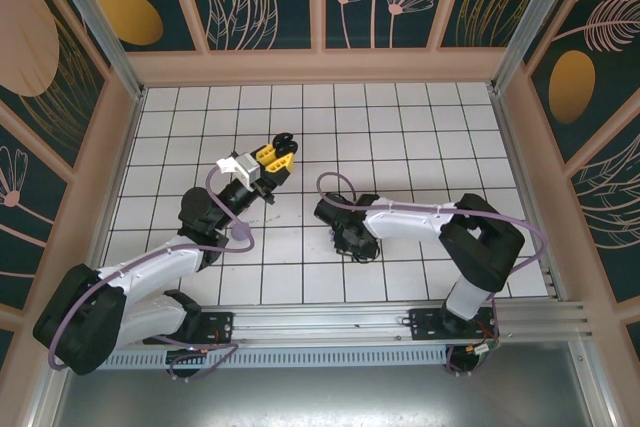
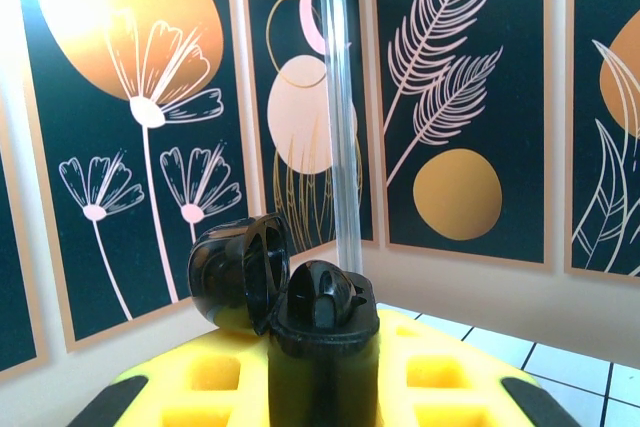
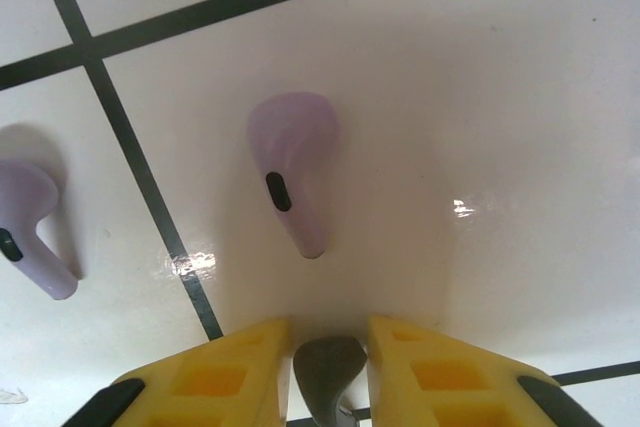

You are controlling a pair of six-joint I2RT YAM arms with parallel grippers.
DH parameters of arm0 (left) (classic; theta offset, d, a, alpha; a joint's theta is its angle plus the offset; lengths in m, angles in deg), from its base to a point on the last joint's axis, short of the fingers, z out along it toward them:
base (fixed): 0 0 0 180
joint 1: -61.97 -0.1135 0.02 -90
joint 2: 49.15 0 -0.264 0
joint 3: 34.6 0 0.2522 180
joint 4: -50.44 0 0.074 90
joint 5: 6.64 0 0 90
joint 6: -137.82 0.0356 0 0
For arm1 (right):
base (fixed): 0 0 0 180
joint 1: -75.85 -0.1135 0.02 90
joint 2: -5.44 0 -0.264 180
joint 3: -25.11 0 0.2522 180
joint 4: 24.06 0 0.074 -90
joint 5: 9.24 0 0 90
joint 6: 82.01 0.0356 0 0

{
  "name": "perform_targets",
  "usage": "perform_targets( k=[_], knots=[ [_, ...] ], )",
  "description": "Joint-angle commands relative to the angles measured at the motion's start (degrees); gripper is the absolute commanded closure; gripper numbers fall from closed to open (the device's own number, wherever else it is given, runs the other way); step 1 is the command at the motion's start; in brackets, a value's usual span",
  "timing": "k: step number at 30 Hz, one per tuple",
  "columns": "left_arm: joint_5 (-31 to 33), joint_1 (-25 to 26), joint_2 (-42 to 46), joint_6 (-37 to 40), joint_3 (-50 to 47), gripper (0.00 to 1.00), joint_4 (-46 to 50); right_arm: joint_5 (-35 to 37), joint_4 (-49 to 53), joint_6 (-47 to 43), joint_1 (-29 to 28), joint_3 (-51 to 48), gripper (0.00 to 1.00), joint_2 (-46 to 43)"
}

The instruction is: Insert the wireless bluetooth earbuds into the charging case

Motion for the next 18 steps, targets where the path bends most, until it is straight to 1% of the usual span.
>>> perform_targets(
  k=[1, 6, 10, 18],
  knots=[
    [-0.81, 0.30, -0.10, -0.69, 0.97, 1.00, -1.89, 0.14, -0.52, -0.32, 0.18, -1.75, 0.74, -0.71],
    [-1.14, 0.27, 0.21, -0.75, 1.28, 1.00, -0.80, 0.25, -1.55, -0.91, 0.18, -2.84, 0.76, -1.41],
    [-1.53, 0.30, 0.93, -0.86, 1.50, 1.00, 0.25, 0.60, -3.28, -1.94, 0.18, -4.25, 0.79, -2.84],
    [-1.45, 0.30, 2.48, -0.81, 3.01, 1.00, 3.19, 2.95, -5.75, -3.61, 0.18, -6.69, 0.81, -9.21]
  ],
)
